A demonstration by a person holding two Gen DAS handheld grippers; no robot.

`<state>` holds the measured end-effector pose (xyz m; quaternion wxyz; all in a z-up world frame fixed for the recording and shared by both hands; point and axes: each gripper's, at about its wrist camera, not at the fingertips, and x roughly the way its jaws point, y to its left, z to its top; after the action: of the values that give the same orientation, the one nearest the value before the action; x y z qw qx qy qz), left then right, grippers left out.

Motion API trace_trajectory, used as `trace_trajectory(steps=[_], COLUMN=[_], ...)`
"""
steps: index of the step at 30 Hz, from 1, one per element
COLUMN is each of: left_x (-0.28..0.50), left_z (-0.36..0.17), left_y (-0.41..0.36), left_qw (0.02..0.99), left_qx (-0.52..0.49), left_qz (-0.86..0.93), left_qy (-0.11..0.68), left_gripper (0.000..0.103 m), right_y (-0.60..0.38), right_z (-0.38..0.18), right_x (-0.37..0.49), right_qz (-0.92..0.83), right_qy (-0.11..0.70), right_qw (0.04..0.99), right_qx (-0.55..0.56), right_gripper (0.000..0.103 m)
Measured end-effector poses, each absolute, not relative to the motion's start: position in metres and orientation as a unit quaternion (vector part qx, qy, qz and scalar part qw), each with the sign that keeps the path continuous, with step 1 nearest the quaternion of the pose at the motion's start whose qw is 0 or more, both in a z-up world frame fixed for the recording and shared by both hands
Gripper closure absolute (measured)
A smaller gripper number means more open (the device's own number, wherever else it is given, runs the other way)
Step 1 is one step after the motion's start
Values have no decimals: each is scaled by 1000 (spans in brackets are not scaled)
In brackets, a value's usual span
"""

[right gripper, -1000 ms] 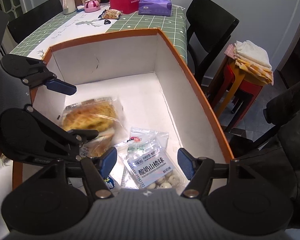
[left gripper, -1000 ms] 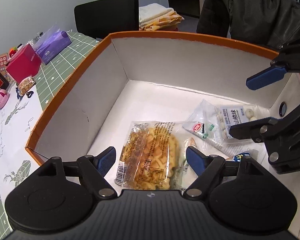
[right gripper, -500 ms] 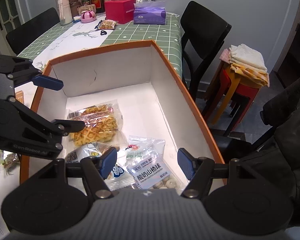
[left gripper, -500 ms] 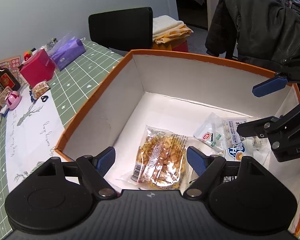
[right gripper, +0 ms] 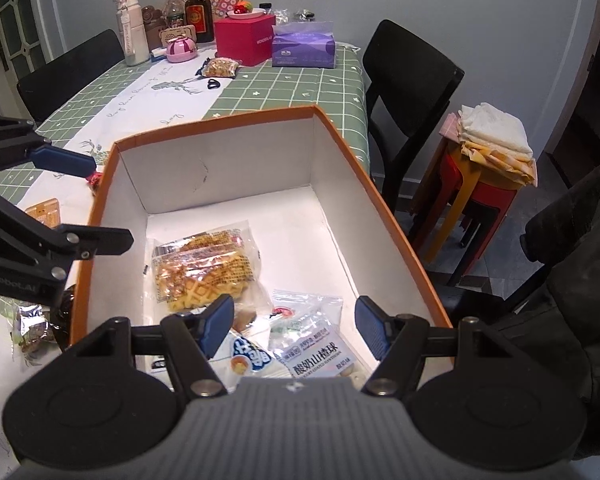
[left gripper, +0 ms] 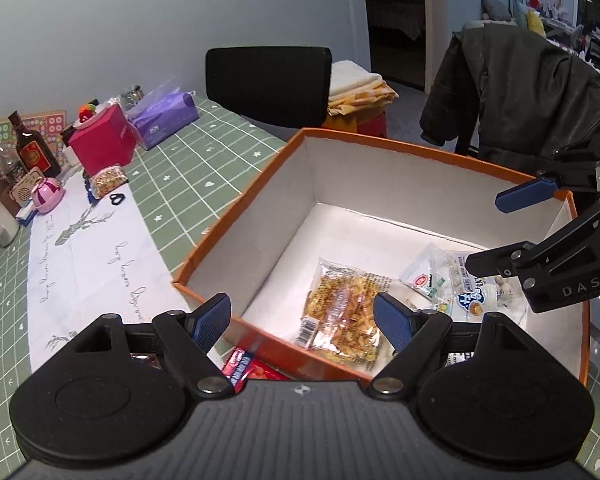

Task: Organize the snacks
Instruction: 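Move both tools back from the box toward the snacks on the table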

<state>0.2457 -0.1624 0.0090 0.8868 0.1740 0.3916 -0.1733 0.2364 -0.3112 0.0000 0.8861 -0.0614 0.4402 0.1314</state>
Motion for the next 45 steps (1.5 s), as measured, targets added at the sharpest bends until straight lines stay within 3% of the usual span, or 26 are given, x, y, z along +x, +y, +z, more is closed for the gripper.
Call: trace_trajectory(steps=[17, 29, 37, 45], left_x=[197, 168, 168, 178], left_z=[30, 6, -27, -64], left_y=[-44, 49, 80, 100], left_qw=[911, 926, 917, 886], left_qx=[128, 41, -47, -126], left_qz=[-136, -65, -11, 34], left_qy=[368, 369, 396, 445], left_gripper=[8, 8, 5, 5], right_y=[-266, -205, -144, -94], right_z=[28, 40, 22, -30], right_x=[214, 186, 155, 143], right_qz=[171, 227, 286, 321], right_qy=[392, 354, 349, 390], right_qw=[901, 902, 881, 843], right_qx=[-76, -100, -143, -183], right_gripper=[37, 37, 37, 36])
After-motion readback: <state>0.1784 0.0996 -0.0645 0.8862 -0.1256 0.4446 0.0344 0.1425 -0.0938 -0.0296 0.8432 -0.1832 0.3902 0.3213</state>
